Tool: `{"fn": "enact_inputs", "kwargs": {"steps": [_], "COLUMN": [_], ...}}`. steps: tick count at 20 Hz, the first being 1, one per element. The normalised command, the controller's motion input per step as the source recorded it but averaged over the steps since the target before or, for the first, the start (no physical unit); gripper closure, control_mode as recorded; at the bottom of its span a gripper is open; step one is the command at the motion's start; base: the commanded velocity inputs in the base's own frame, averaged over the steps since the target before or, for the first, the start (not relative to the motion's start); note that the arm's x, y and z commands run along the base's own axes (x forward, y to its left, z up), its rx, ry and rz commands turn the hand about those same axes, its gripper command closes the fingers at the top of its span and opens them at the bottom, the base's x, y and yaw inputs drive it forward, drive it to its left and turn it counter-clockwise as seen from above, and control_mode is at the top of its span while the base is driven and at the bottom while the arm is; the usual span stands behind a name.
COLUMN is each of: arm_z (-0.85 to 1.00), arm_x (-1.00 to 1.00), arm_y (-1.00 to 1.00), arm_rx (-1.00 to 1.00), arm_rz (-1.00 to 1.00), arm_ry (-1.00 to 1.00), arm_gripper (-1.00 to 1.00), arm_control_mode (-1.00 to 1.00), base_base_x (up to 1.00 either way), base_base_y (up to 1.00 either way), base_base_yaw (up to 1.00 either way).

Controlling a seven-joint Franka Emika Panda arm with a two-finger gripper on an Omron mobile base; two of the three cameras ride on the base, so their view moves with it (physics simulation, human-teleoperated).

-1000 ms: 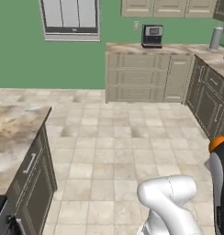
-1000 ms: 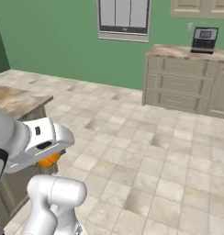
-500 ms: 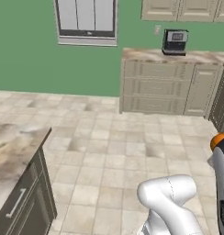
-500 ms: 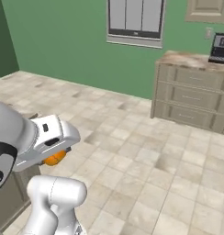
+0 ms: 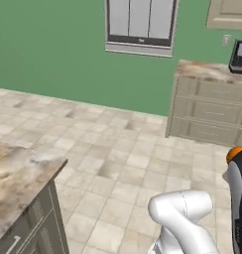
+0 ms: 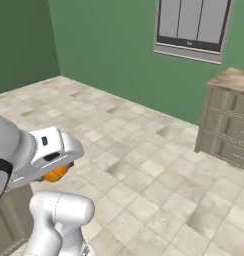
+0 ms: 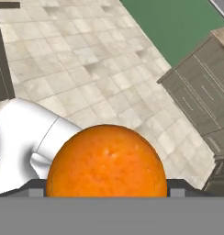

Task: Retrieve the banana and orange from the fridge and place them into the bowl on the dining table.

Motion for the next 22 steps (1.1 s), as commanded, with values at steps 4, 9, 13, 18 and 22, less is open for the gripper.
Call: {"fn": "enact_inputs", "kwargs": {"steps": [4,9,13,18,22], "arm_z": [0.0,0.0,0.0,0.0,0.0], "arm_x": [0.0,0.0,0.0,0.0,0.0], "arm_y": [0.0,0.0,0.0,0.0,0.0], "arm_rx": [0.0,0.0,0.0,0.0,0.0], "arm_rz": [0.0,0.0,0.0,0.0,0.0], "arm_ry": [0.0,0.0,0.0,0.0,0.0], "arm_gripper": [1.0,1.0,1.0,1.0,1.0], "arm_control_mode": [1.0,1.0,1.0,1.0,1.0], "base_base_x": [0.95,0.89,1.0,1.0,1.0], "base_base_y": [0.0,0.0,-0.26,-0.53,-0.64], "base_base_yaw": [0.74,0.78,0.66,0.54,0.47]}}
